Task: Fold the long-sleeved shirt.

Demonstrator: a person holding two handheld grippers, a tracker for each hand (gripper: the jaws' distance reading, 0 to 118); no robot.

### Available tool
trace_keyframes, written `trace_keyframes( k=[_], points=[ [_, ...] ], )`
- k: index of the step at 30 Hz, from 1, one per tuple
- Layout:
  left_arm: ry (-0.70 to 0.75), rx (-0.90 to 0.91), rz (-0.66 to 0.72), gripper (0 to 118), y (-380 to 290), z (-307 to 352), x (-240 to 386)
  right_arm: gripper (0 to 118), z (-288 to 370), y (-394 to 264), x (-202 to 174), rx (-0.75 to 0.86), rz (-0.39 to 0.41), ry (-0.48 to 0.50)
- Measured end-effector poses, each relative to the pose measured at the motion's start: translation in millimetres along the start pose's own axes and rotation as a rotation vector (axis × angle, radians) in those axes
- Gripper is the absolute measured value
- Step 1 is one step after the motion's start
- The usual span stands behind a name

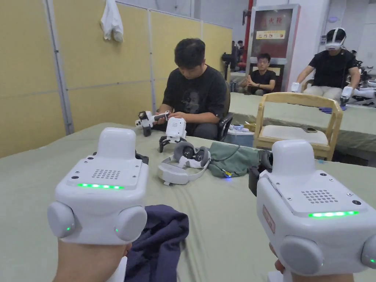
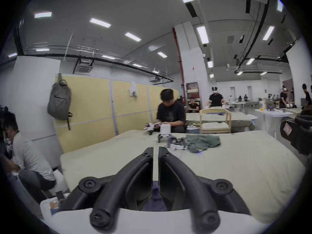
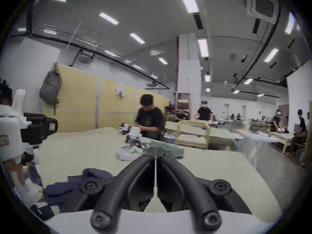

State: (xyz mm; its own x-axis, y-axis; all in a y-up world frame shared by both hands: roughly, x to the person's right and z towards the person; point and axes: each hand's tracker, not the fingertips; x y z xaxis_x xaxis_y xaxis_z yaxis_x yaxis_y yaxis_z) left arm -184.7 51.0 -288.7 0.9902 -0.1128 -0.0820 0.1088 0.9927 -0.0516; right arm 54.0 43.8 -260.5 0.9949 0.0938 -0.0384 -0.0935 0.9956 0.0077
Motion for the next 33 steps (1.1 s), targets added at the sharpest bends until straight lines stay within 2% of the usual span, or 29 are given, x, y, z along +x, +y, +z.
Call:
trace_keyframes(
  k=[3, 6, 8, 13, 17, 18, 19, 21, 23, 24, 25, 28, 29, 33],
  points=[
    [0.058, -0.013, -0.005, 9, -6.2, 3.6, -30.4, 12, -12.1, 1.9, -29.5, -0.027, -0.041, 0.104],
    [0.115, -0.023, 0.005, 9, -12.0, 5.7, -57.8, 12, -20.7, 1.1, -53.0, -0.029, -0.033, 0.109],
    [0.138, -0.031, -0.001, 9, -14.7, 5.9, -69.9, 12, -25.3, -0.5, -63.5, -0.028, -0.031, 0.157],
    [0.174, -0.072, -0.026, 9, -26.4, -0.5, -84.4, 12, -29.2, -5.5, -73.0, -0.035, -0.042, 0.179],
    [0.103, -0.141, -0.015, 10, -35.8, -14.3, -75.6, 12, -33.6, -16.9, -69.4, -0.057, -0.025, 0.187],
    [0.061, -0.166, -0.01, 22, -40.2, -20.6, -70.2, 12, -33.8, -20.3, -67.6, -0.064, -0.018, 0.184],
    [0.033, -0.207, -0.047, 48, -43.0, -28.2, -64.6, 12, -33.9, -24.0, -65.5, -0.072, -0.013, 0.181],
    [-0.054, -0.295, -0.046, 117, -54.3, -44.4, -51.5, 12, -35.6, -32.9, -59.1, -0.102, -0.009, 0.19],
    [-0.213, -0.497, 0.021, 118, -71.6, -70.6, -42.7, 12, -36.1, -44.2, -51.6, -0.165, -0.004, 0.196],
    [-0.301, -0.475, 0.041, 118, -73.2, -88.5, -35.4, 12, -37.1, -49.9, -47.4, -0.182, 0.001, 0.205],
    [-0.268, -0.608, 0.02, 118, -82.2, -92.7, -31.1, 12, -38.2, -56.9, -43.4, -0.203, 0.005, 0.206],
    [-0.251, -0.678, -0.108, 118, -102.8, -123.2, -11.4, 12, -46.5, -78.5, -34.0, -0.27, 0.004, 0.208],
    [-0.281, -0.709, -0.205, 118, -117.4, -126.4, -1.7, 12, -49.0, -85.4, -31.7, -0.28, 0.01, 0.209],
    [-0.369, -0.768, -0.331, 118, -148.8, -145.8, 20.5, 12, -58.6, -110.1, -29.8, -0.324, 0.063, 0.224]
  ],
)
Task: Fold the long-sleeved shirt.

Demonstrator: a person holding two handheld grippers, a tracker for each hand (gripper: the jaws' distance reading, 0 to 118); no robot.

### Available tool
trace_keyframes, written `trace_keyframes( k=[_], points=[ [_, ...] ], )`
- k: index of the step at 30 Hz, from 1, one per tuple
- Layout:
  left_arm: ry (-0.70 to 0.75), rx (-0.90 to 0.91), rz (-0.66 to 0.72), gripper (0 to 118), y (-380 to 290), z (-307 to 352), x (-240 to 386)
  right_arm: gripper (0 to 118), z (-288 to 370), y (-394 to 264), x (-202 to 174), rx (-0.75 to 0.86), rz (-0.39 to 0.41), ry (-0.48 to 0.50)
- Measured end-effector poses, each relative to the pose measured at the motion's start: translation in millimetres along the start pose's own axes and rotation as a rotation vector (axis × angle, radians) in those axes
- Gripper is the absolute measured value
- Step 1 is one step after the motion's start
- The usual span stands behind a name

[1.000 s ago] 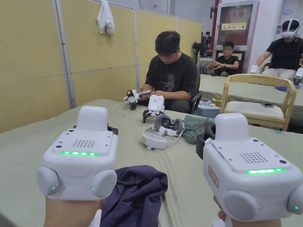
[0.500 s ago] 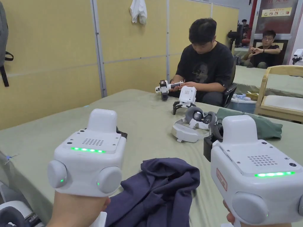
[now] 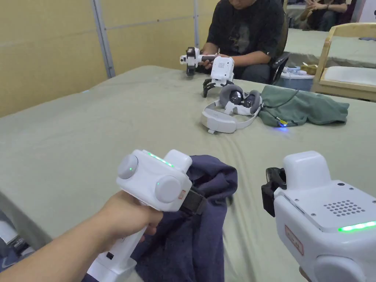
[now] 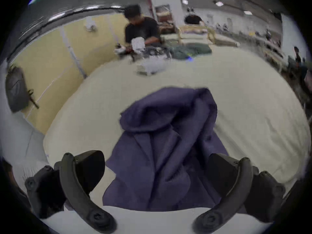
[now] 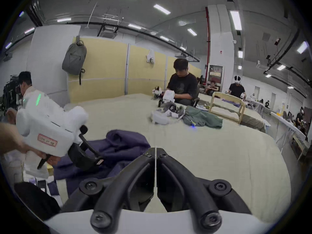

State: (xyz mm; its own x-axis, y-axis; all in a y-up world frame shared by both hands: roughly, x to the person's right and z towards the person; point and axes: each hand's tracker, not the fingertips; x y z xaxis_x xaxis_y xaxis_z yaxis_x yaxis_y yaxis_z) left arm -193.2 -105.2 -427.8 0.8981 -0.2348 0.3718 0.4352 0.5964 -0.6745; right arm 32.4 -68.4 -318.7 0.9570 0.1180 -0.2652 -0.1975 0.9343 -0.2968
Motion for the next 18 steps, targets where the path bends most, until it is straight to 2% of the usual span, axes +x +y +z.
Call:
trace_keyframes(
  k=[3, 4, 5, 7, 8, 9, 12, 16, 18],
  points=[
    [0.018, -0.121, 0.101, 117, -7.4, -29.9, 0.4, 12, -9.5, -13.4, 0.7, -0.034, 0.02, 0.018],
    [0.026, -0.139, 0.117, 110, -9.8, -39.4, -1.8, 12, -11.4, -16.4, 0.5, -0.042, 0.027, 0.024],
    [0.027, -0.15, 0.129, 98, -12.0, -42.3, -3.7, 12, -12.6, -19.3, 0.6, -0.047, 0.033, 0.028],
    [-0.064, -0.118, 0.231, 71, -10.9, -37.0, -7.3, 12, -13.0, -24.1, 1.2, -0.053, 0.043, 0.035],
    [-0.067, -0.119, 0.251, 51, -8.4, -36.2, -7.1, 12, -12.9, -25.5, 2.2, -0.055, 0.044, 0.037],
    [0.012, -0.12, 0.165, 23, -4.7, -32.1, -6.5, 12, -12.9, -26.1, 3.7, -0.058, 0.043, 0.039],
    [0.04, -0.108, 0.122, 21, 5.3, -14.7, -5.8, 12, -7.0, -24.5, 9.9, -0.061, 0.029, 0.028],
    [0.066, 0.07, 0.183, 20, 28.9, 41.0, -11.8, 12, 17.5, -16.4, 28.3, -0.02, -0.011, 0.0],
    [0.071, 0.161, 0.136, 19, 45.9, 75.0, -7.6, 12, 30.5, -11.2, 39.2, 0.001, -0.021, -0.029]
  ],
)
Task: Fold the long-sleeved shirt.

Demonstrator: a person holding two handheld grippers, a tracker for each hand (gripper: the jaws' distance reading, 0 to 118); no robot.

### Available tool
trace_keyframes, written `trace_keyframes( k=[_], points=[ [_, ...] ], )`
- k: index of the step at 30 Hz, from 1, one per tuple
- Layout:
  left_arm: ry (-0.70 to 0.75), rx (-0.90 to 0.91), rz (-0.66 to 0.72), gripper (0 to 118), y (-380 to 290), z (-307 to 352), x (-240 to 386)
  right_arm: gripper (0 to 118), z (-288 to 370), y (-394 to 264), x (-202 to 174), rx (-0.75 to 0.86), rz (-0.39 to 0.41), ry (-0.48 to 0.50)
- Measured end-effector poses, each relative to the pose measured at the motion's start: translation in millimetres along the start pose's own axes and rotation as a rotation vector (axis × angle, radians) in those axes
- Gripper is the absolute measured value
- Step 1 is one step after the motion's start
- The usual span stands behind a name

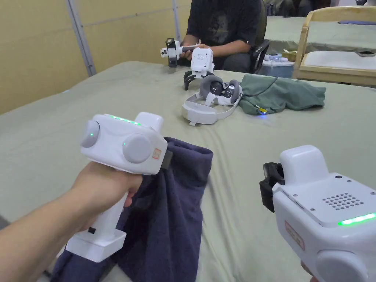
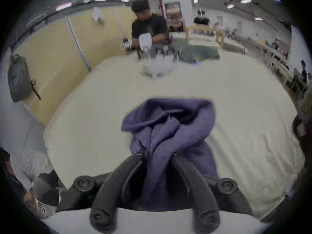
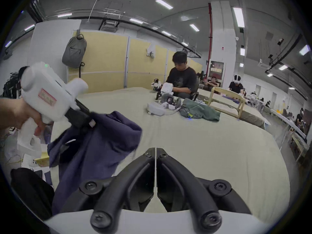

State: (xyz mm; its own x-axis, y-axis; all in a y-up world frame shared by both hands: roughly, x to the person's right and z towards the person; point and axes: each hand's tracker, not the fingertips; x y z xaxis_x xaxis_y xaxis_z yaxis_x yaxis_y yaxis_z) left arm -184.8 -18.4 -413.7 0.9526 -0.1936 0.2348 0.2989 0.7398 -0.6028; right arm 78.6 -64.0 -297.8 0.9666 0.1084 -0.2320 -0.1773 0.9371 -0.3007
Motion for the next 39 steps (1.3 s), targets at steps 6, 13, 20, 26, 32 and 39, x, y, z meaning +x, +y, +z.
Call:
trace_keyframes(
  k=[6, 13, 20, 26, 32, 39],
  points=[
    [-0.027, 0.203, -0.02, 20, 75.0, 103.4, 42.2, 12, 52.5, 22.2, 45.5, 0.085, -0.061, -0.11],
    [-0.137, 0.32, -0.077, 20, 139.8, 190.1, 131.0, 12, 131.0, 44.2, 114.4, 0.188, -0.125, -0.272],
    [-0.335, 0.267, -0.299, 20, 143.8, 184.6, 277.7, 12, 214.0, 40.8, 178.2, 0.24, -0.14, -0.469],
    [-0.514, 0.106, -0.451, 19, 57.6, 136.2, 415.3, 12, 267.7, 4.9, 220.1, 0.172, -0.138, -0.65],
    [-0.599, -0.012, -0.535, 21, -36.8, 119.3, 506.1, 12, 280.0, -38.9, 245.9, 0.041, -0.19, -0.728],
    [-0.661, -0.013, -0.348, 111, -48.6, 98.8, 474.2, 12, 263.4, -63.0, 238.9, -0.014, -0.189, -0.707]
  ],
)
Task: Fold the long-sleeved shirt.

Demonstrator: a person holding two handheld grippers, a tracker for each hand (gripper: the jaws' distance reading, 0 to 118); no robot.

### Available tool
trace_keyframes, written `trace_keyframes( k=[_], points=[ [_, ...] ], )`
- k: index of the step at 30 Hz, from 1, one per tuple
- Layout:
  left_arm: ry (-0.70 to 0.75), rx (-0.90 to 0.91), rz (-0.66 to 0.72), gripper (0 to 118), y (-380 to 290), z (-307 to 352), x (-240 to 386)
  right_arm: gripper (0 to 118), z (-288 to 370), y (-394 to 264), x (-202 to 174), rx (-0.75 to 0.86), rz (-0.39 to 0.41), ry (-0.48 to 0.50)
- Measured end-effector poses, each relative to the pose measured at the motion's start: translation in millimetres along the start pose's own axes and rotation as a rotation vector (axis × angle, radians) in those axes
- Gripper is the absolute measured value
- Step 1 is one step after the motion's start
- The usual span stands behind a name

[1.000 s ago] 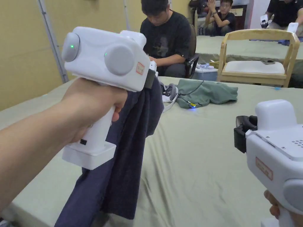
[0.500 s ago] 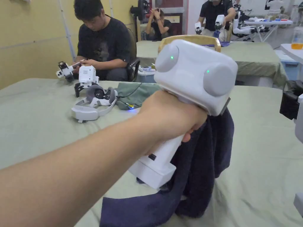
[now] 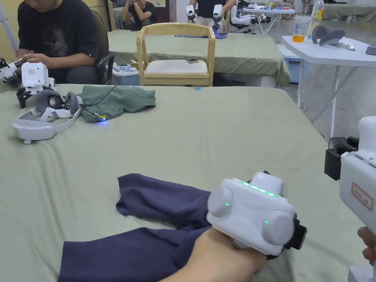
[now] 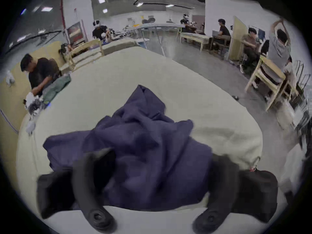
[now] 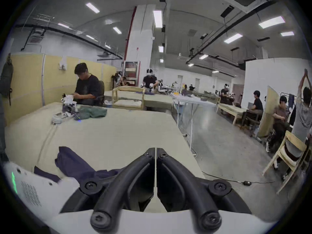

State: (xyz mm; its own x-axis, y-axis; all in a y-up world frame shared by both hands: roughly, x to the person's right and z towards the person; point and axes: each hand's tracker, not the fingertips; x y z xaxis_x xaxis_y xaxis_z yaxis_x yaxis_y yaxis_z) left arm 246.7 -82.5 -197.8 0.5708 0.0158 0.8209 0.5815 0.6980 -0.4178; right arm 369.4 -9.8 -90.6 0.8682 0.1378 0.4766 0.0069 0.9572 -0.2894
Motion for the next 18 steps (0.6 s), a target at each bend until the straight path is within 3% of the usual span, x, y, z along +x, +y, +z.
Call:
trace_keyframes(
  k=[1, 4, 8, 11, 15, 17, 18],
  points=[
    [-0.01, 0.018, 0.027, 117, 0.1, 13.1, -17.1, 12, -0.7, -1.3, -4.0, 0.004, 0.007, 0.004],
    [-0.03, 0.023, 0.137, 117, 2.6, 47.8, -73.6, 12, -1.0, -4.1, -14.0, 0.01, -0.005, 0.036],
    [0.067, 0.082, 0.247, 118, -12.6, 93.2, -145.9, 12, -5.1, -10.8, -30.1, 0.0, -0.012, 0.065],
    [0.228, 0.118, 0.286, 118, -29.6, 109.4, -181.4, 12, -7.8, -17.3, -43.3, -0.019, -0.014, 0.088],
    [0.207, 0.079, 0.332, 118, -53.4, 115.7, -211.7, 12, -9.4, -25.4, -57.3, -0.055, -0.015, 0.115],
    [0.297, 0.11, 0.277, 118, -66.2, 115.7, -213.7, 12, -7.9, -28.3, -61.2, -0.056, -0.017, 0.121],
    [0.318, 0.123, 0.234, 103, -71.9, 114.4, -213.0, 12, -7.1, -28.8, -62.6, -0.061, -0.019, 0.124]
  ],
)
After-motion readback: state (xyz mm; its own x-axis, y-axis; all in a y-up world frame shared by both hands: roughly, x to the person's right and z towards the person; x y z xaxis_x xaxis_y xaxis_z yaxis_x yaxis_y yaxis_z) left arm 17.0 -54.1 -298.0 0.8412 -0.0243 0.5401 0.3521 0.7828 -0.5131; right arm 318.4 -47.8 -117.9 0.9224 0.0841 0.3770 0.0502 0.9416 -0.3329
